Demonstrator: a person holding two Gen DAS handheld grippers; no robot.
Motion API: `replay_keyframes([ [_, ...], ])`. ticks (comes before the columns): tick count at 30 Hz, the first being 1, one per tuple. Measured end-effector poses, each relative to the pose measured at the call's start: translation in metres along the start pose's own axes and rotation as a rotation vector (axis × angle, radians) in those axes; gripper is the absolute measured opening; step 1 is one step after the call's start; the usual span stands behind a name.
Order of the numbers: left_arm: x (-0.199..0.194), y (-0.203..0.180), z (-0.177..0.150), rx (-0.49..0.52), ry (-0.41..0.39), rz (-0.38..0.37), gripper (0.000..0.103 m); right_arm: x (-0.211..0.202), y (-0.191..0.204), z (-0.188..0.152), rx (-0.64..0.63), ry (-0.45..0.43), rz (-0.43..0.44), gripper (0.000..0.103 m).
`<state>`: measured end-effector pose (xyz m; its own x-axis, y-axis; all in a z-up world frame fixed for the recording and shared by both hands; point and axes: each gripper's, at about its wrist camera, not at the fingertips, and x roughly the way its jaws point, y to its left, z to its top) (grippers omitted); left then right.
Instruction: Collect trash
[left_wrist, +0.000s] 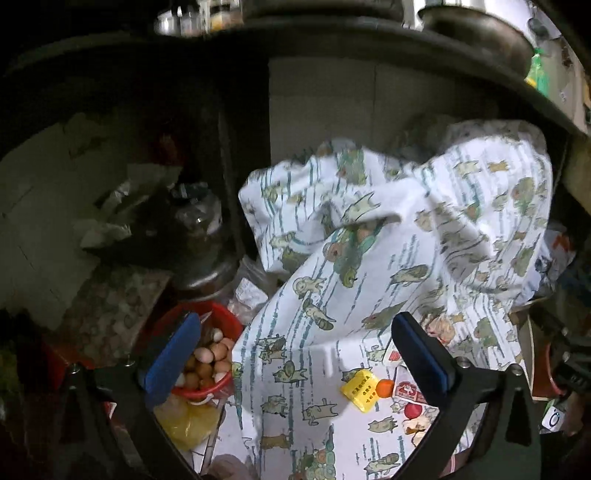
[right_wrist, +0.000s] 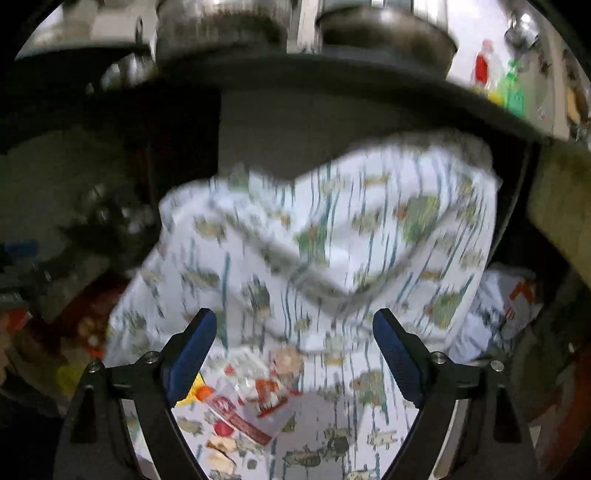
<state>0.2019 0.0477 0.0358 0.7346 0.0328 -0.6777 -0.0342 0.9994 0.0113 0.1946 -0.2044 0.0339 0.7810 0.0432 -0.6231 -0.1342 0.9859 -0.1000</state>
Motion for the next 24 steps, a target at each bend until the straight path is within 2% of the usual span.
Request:
replay_keyframes([
  [2, 0.017, 0.0, 0.002, -0.007, 0.05, -0.017, 0.102, 0.018, -0.002, -0.003, 0.019, 0.027, -0.014, 0.088],
  [5, 0.052, 0.001, 0.002, -0.017, 0.182, -0.045, 0.102, 0.038, -0.005, -0.006, 0.039, 0.056, -0.002, 0.088],
  [9, 0.106, 0.001, -0.013, -0.057, 0.394, -0.059, 0.102, 0.059, -0.01, -0.011, 0.079, 0.106, -0.04, 0.088],
  [12, 0.137, -0.001, -0.036, -0.131, 0.571, -0.137, 0.102, 0.063, -0.012, -0.012, 0.107, 0.107, -0.084, 0.088],
  [15, 0.152, -0.011, -0.053, -0.136, 0.639, -0.184, 0.102, 0.071, -0.014, -0.017, 0.101, 0.145, -0.068, 0.086],
  [17, 0.159, -0.022, -0.059, -0.106, 0.64, -0.166, 0.101, 0.078, -0.015, -0.018, 0.107, 0.188, -0.029, 0.083],
  [18, 0.162, -0.025, -0.06, -0.103, 0.643, -0.168, 0.097, 0.082, -0.017, -0.02, 0.117, 0.212, -0.008, 0.083],
  [19, 0.165, -0.029, -0.063, -0.112, 0.654, -0.186, 0.086, 0.086, -0.018, -0.021, 0.125, 0.23, -0.006, 0.079],
  [20, 0.169, -0.033, -0.067, -0.145, 0.679, -0.243, 0.076, 0.088, -0.019, -0.022, 0.132, 0.241, -0.013, 0.075],
  [21, 0.174, -0.035, -0.07, -0.183, 0.707, -0.301, 0.055, 0.091, -0.023, -0.024, 0.14, 0.248, -0.023, 0.074],
  [22, 0.179, -0.038, -0.074, -0.208, 0.736, -0.34, 0.043, 0.093, -0.024, -0.025, 0.142, 0.251, -0.025, 0.074],
  [24, 0.187, -0.044, -0.079, -0.205, 0.754, -0.324, 0.041, 0.099, -0.028, -0.027, 0.138, 0.274, -0.021, 0.074],
])
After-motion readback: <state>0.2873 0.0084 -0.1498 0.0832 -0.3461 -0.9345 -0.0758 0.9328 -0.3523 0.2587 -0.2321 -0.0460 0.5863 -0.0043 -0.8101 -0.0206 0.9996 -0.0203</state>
